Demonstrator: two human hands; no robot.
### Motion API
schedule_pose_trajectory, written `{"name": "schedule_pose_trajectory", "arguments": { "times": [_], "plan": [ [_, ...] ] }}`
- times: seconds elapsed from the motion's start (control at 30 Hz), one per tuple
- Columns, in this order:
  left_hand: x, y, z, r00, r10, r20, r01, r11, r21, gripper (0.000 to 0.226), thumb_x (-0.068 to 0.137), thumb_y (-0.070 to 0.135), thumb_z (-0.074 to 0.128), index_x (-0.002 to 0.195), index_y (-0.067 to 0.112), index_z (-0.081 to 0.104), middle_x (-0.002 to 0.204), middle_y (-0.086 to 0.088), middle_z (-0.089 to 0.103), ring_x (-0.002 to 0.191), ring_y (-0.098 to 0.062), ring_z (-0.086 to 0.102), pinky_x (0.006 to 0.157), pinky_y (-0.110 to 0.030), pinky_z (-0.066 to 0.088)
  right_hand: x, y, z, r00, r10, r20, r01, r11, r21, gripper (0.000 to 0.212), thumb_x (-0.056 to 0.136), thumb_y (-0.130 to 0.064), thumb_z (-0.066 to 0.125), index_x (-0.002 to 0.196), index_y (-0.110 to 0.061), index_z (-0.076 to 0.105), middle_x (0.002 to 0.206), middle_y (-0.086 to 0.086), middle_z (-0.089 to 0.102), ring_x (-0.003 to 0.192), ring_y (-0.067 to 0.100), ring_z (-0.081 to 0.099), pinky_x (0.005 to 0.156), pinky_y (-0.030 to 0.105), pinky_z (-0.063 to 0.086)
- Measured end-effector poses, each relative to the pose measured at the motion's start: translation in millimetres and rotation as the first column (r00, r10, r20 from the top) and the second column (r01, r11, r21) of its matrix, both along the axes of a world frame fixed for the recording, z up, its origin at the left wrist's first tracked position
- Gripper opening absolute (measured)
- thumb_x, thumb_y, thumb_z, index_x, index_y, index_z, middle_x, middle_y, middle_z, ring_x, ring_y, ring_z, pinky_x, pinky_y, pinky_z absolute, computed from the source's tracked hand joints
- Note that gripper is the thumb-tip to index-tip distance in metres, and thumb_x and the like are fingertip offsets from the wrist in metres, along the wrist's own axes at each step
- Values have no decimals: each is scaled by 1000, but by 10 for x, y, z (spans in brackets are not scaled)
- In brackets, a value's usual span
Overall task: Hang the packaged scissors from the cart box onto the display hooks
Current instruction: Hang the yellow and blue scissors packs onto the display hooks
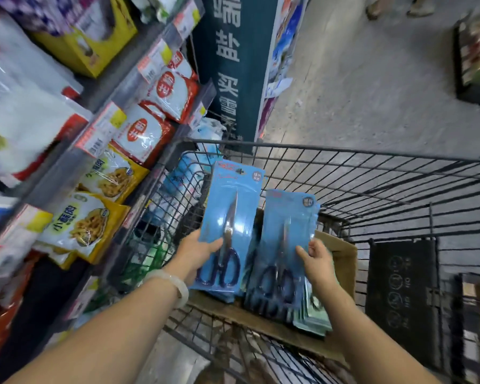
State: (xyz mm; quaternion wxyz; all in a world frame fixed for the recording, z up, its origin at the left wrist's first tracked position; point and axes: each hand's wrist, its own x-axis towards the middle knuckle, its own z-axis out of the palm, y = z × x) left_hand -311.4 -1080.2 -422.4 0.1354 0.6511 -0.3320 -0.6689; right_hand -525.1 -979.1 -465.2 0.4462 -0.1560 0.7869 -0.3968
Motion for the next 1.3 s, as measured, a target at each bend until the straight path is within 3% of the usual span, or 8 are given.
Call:
{"name": "schedule_pose_trajectory", "arguments": {
  "times": [0.17,0.37,0.47,0.57,0.67,0.97,1.1,1.3],
  "plan": [
    [90,44,465,981,164,-108,-174,980,-94,6,93,13,58,95,16,63,88,-5,69,80,-24,66,74,-39,56,55,-442,726,989,120,90,-98,970,-220,2,91,-1,54,91,-1,57,62,0,64,55,10,62,53,20,52],
    [596,450,1008,889,381,-253,-432,882,-191,23,95,16,54,116,12,60,109,-10,70,98,-29,66,91,-48,52,565,-602,1411,921,367,131,-295,877,-379,26,92,-2,54,69,-12,48,45,-11,55,39,1,51,38,12,41],
    [943,835,1249,810,524,-263,-578,789,-208,14,95,13,54,106,13,62,97,-7,71,84,-25,69,73,-38,56,946,-509,1630,836,529,146,-428,795,-430,16,93,-7,54,77,-12,54,53,-7,64,41,4,57,40,19,43],
    [1371,1341,1398,746,624,-234,-666,704,-247,18,94,15,56,108,10,65,101,-10,72,90,-27,69,80,-41,56,1424,-365,1814,730,672,122,-564,694,-448,15,93,-10,54,78,-11,57,62,-3,68,48,6,62,43,21,47],
    [1801,1909,1511,647,729,-226,-758,582,-294,21,92,14,59,111,8,66,104,-10,72,98,-28,68,92,-44,52,1962,-142,1947,608,788,98,-683,581,-442,14,93,-15,55,80,-10,59,67,-3,71,55,7,66,48,22,51],
    [3001,4270,1704,239,919,-315,-941,139,-310,20,94,8,52,111,2,62,100,-14,70,83,-26,68,84,-41,53,3820,1229,2175,239,970,39,-867,232,-441,16,93,-19,56,84,-7,63,83,7,67,71,20,61,66,33,50],
    [3483,5706,1715,29,966,-257,-946,-57,-320,32,86,21,65,112,2,63,115,-21,65,101,-36,64,94,-52,50,4621,2239,2270,97,993,62,-881,115,-459,12,92,-14,56,89,-7,65,91,13,67,73,22,62,77,39,52],
    [3914,7469,1829,-164,964,-212,-891,-237,-388,15,93,3,52,104,4,62,75,-2,70,51,-7,65,52,-20,56,5648,3856,2367,-91,993,76,-876,-43,-480,17,93,-11,54,79,-15,62,91,14,66,83,25,59,79,44,53]
  ]
}}
